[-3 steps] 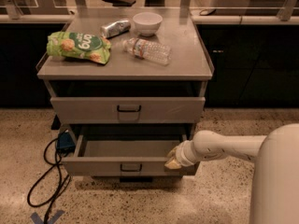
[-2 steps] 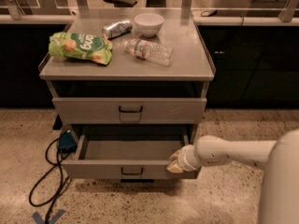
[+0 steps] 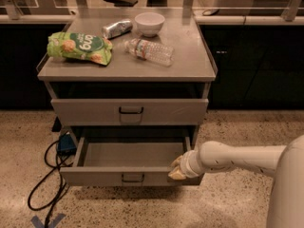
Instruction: Open middle drawer
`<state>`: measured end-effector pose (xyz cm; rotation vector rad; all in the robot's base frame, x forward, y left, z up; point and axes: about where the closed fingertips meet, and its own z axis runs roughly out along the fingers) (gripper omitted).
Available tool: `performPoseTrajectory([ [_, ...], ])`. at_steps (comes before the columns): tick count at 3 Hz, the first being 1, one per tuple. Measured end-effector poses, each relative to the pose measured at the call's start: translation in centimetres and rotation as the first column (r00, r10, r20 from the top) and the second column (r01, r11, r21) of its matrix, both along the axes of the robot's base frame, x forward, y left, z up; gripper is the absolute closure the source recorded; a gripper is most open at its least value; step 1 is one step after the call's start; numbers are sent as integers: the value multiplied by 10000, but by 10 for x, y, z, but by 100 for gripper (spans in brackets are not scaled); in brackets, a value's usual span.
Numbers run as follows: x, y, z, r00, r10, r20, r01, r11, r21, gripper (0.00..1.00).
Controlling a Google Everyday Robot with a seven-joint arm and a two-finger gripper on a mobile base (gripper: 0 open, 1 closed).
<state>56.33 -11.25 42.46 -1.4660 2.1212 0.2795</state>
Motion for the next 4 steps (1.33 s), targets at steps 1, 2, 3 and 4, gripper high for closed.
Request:
performPoseTrajectory([
  [1, -18, -2, 1, 10000, -54, 9, 54, 10000, -37, 100],
  [2, -18, -2, 1, 10000, -55, 9, 55, 10000, -37, 100],
  [3, -28, -3, 3, 9999, -127, 21, 127, 9999, -115, 100],
  [4, -40, -4, 4, 9997, -226, 51, 227, 9995, -219, 100],
])
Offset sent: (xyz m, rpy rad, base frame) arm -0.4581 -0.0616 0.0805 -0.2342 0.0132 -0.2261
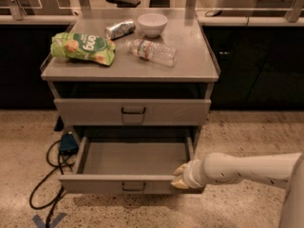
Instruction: Open middle drawer
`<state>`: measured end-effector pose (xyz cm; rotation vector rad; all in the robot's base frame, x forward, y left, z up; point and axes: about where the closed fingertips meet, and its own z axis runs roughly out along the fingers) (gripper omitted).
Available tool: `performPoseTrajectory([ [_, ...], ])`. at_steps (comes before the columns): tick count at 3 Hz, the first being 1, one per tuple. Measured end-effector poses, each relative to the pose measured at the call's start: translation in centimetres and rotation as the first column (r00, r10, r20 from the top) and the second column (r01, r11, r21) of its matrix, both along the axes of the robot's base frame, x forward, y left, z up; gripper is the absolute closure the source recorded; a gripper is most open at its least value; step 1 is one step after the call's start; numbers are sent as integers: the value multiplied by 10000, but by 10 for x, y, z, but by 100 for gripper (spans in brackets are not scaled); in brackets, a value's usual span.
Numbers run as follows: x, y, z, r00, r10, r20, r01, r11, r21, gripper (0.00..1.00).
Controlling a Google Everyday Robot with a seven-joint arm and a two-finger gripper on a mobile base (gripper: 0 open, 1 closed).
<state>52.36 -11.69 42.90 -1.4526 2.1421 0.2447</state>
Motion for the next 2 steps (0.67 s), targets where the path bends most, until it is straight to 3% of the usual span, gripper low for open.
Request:
performPoseTrajectory([
  [2, -7, 0, 1, 10000, -73, 33, 73, 10000, -50, 100],
])
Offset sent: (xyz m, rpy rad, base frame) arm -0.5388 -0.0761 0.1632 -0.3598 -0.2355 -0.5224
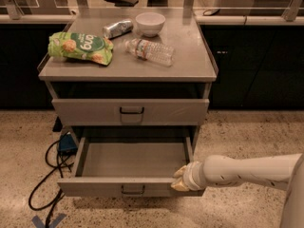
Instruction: Open middle drawer
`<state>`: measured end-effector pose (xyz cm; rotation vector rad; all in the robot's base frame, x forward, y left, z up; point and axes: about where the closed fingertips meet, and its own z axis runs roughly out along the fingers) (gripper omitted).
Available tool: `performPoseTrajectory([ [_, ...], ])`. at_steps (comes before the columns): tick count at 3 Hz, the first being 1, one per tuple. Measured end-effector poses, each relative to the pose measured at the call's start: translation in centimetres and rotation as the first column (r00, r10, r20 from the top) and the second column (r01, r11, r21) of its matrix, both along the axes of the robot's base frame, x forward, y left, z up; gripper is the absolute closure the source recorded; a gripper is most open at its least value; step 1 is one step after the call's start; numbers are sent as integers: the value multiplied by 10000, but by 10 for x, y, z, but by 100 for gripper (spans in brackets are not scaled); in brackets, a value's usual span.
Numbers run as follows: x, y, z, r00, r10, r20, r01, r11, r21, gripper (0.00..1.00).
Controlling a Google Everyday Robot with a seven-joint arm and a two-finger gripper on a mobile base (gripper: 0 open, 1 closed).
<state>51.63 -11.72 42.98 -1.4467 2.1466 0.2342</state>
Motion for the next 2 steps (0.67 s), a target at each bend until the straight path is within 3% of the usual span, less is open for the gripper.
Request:
performPoseTrajectory([
  [2, -18, -1, 2, 9997, -197, 108, 198, 9997, -108, 100],
])
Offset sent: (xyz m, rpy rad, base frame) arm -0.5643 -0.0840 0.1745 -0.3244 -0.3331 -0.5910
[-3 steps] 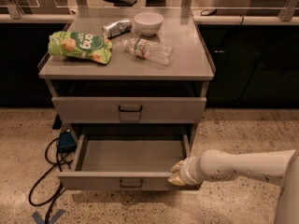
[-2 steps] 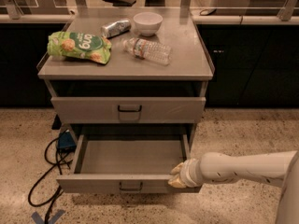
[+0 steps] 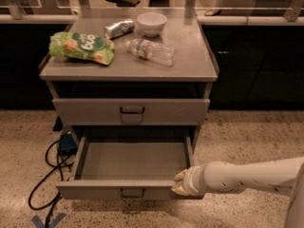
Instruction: Open middle drawer
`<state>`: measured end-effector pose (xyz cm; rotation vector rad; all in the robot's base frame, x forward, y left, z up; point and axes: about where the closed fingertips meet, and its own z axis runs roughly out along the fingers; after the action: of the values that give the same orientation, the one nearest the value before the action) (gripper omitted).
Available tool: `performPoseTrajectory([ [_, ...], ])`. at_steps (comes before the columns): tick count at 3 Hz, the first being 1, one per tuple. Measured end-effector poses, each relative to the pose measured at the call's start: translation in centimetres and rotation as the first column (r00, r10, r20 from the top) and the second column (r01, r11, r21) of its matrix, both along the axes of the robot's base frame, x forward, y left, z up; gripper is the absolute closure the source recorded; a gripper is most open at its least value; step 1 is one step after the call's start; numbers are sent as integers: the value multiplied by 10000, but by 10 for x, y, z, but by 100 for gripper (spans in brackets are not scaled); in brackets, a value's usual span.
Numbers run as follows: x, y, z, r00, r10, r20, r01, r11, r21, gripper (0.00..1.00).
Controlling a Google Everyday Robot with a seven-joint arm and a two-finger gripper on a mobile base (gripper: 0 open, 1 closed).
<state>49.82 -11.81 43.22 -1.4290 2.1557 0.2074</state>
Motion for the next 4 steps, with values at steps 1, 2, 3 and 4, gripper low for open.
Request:
performPoseTrajectory([
  [1, 1, 24, 10, 10000, -56, 74, 54, 9996, 273, 100],
  [2, 1, 22, 8, 10000, -56, 74, 54, 9996, 273, 100],
  [3, 1, 22, 8, 10000, -56, 74, 54, 9996, 273, 82],
  [4, 1, 22, 8, 10000, -55, 74, 53, 9996, 273, 58],
])
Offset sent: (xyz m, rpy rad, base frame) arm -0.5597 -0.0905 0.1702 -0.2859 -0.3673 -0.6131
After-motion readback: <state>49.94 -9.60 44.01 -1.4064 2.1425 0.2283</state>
